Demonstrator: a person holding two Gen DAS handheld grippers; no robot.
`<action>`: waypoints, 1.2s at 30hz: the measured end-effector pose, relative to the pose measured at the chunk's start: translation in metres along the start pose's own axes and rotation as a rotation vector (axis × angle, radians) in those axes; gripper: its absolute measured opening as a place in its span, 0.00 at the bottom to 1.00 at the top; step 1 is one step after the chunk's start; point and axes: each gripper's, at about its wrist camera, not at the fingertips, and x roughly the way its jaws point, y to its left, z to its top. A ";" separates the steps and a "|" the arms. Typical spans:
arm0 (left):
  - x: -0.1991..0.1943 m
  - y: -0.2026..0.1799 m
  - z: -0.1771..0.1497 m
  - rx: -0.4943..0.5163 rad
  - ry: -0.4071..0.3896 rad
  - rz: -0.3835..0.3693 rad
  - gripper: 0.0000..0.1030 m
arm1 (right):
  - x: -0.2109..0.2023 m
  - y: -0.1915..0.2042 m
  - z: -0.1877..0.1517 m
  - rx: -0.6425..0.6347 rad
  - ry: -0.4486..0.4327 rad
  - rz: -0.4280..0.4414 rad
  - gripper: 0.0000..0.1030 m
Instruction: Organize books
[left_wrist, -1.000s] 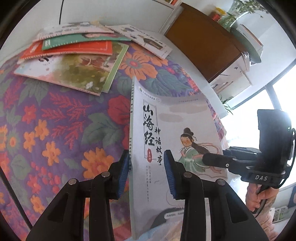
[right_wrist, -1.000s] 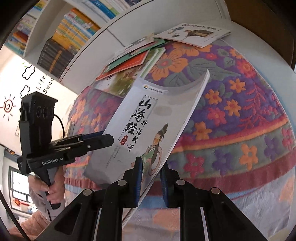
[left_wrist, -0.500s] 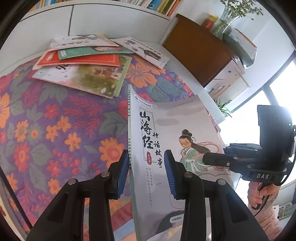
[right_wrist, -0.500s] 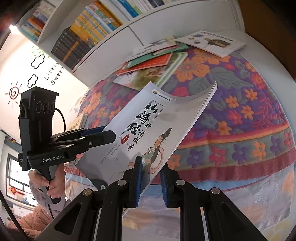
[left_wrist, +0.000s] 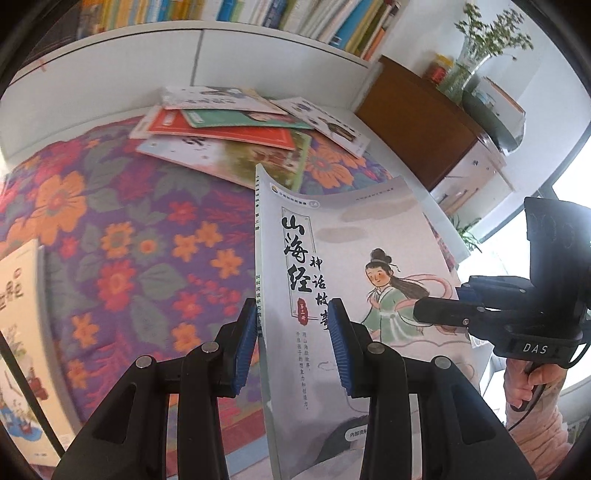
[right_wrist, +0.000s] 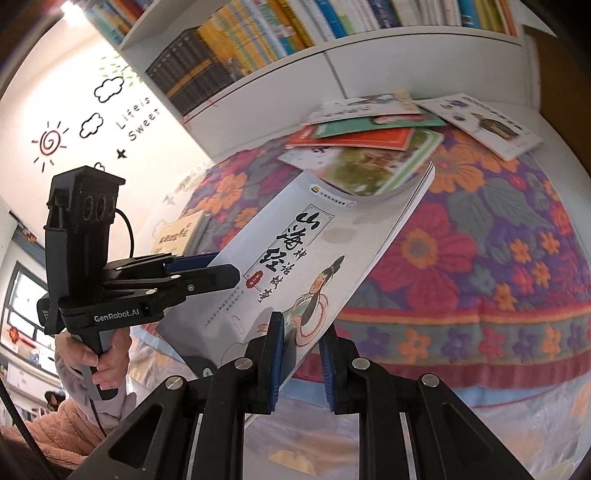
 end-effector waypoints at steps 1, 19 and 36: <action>-0.002 0.003 -0.001 -0.008 -0.003 0.003 0.34 | 0.003 0.004 0.002 -0.008 0.002 0.003 0.17; -0.064 0.075 -0.016 -0.121 -0.112 0.108 0.34 | 0.052 0.089 0.041 -0.163 0.054 0.055 0.17; -0.127 0.141 -0.019 -0.225 -0.238 0.142 0.34 | 0.091 0.151 0.082 -0.239 0.050 0.148 0.17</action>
